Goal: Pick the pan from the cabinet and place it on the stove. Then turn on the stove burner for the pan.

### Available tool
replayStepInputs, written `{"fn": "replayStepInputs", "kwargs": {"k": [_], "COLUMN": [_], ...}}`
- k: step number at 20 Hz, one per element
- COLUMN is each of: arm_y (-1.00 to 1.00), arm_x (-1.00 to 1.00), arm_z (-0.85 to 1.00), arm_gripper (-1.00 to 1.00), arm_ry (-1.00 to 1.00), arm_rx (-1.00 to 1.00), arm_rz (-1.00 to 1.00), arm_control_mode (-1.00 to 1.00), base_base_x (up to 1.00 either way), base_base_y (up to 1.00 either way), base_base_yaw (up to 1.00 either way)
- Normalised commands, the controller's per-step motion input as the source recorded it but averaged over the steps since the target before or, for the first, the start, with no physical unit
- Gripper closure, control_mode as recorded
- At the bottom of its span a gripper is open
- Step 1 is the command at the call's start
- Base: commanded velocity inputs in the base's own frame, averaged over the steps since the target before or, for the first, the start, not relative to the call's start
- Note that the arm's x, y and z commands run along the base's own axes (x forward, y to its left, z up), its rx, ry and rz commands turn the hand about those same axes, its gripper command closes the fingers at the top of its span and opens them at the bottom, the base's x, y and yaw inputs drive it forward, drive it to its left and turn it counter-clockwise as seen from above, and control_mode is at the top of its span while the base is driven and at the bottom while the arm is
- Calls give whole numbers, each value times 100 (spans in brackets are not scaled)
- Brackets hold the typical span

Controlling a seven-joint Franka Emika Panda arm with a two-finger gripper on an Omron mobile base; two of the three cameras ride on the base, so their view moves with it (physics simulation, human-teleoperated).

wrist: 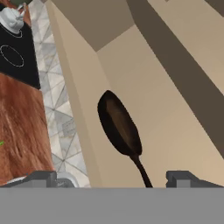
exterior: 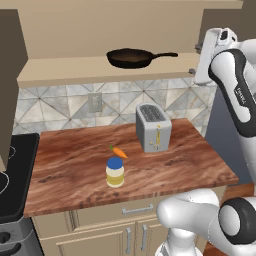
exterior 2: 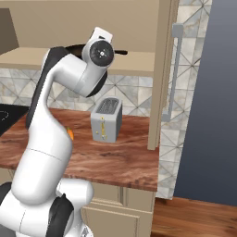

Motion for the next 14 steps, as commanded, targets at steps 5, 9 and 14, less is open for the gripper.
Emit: {"fn": "replayStepInputs", "kwargs": {"k": [5,9,14], "arm_y": [2,0,0], "arm_x": [23,26,26], "arm_z": [0,0,-2], "arm_gripper": [-100,-100,-100], "arm_ry": [0,1,0], "arm_rx": [-9,-11,-12], "arm_rz": [0,0,0], "arm_control_mode": [-100,-100,-100], "base_base_x": [0,0,0], "base_base_y": [0,0,0], "base_base_yaw": [0,0,0]}}
